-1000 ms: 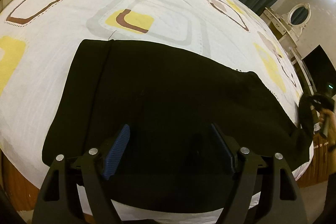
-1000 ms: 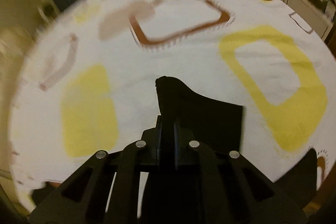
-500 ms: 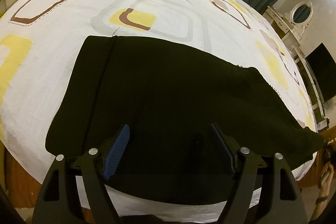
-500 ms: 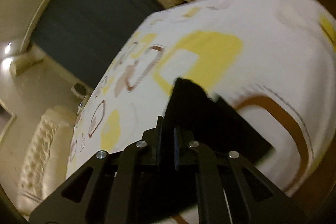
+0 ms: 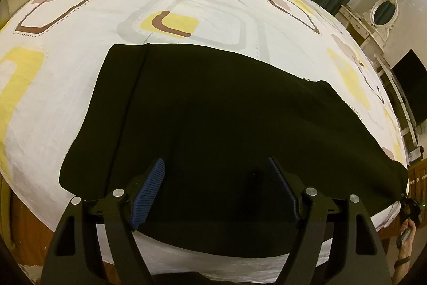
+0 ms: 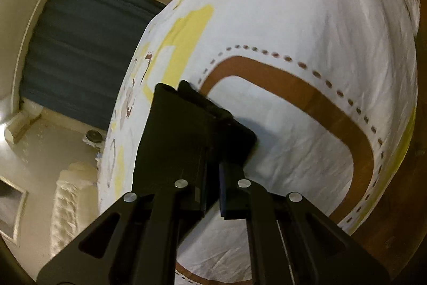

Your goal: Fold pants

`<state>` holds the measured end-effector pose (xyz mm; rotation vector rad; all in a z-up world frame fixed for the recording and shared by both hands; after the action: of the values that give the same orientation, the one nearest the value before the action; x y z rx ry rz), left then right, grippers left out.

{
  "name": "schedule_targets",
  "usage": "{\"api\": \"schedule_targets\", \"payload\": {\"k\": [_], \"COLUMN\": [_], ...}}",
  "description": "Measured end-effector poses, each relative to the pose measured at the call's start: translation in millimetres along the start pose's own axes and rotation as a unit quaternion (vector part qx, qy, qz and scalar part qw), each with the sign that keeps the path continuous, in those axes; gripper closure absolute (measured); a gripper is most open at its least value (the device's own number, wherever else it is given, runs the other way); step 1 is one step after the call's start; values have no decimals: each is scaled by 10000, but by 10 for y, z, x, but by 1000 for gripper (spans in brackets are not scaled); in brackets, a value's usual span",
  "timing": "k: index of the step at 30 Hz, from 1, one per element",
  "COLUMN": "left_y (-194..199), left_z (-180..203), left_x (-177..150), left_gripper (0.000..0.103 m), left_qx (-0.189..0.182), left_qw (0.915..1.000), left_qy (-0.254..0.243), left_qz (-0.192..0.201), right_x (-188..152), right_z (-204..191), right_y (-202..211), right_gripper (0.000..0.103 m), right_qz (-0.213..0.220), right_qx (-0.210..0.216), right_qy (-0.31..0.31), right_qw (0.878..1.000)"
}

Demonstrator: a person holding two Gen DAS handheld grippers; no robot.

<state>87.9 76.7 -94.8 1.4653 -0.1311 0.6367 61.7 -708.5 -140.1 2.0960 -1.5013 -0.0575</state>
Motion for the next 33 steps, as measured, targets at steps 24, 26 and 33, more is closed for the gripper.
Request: {"api": "schedule_targets", "payload": {"k": [24, 26, 33], "left_y": [-34, -37, -46], "left_z": [70, 64, 58], "left_x": [-31, -30, -34], "left_gripper": [21, 21, 21], "left_qx": [229, 220, 243], "left_qw": [9995, 9995, 9993], "left_qy": [-157, -143, -189], "left_qz": [146, 157, 195], "right_x": [671, 706, 744], "right_z": [-743, -825, -618], "right_y": [-942, -874, -776], "right_gripper": [100, 100, 100], "right_qz": [-1284, -1016, -517], "right_qx": [-1003, -983, -1047], "right_qy": [2197, 2313, 2186], "right_qw": [9619, 9626, 9688]}}
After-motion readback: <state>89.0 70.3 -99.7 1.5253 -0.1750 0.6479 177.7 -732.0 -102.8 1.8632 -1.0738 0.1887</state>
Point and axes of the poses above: each gripper's, at about its wrist camera, not at the fingertips, and y roughly against the way its jaws point, z to its right, x to its top, the point moved 5 cm from there along -y, roughly the way its jaws point, and after that the axes turned 10 degrees about x, right-handed, at the moved point
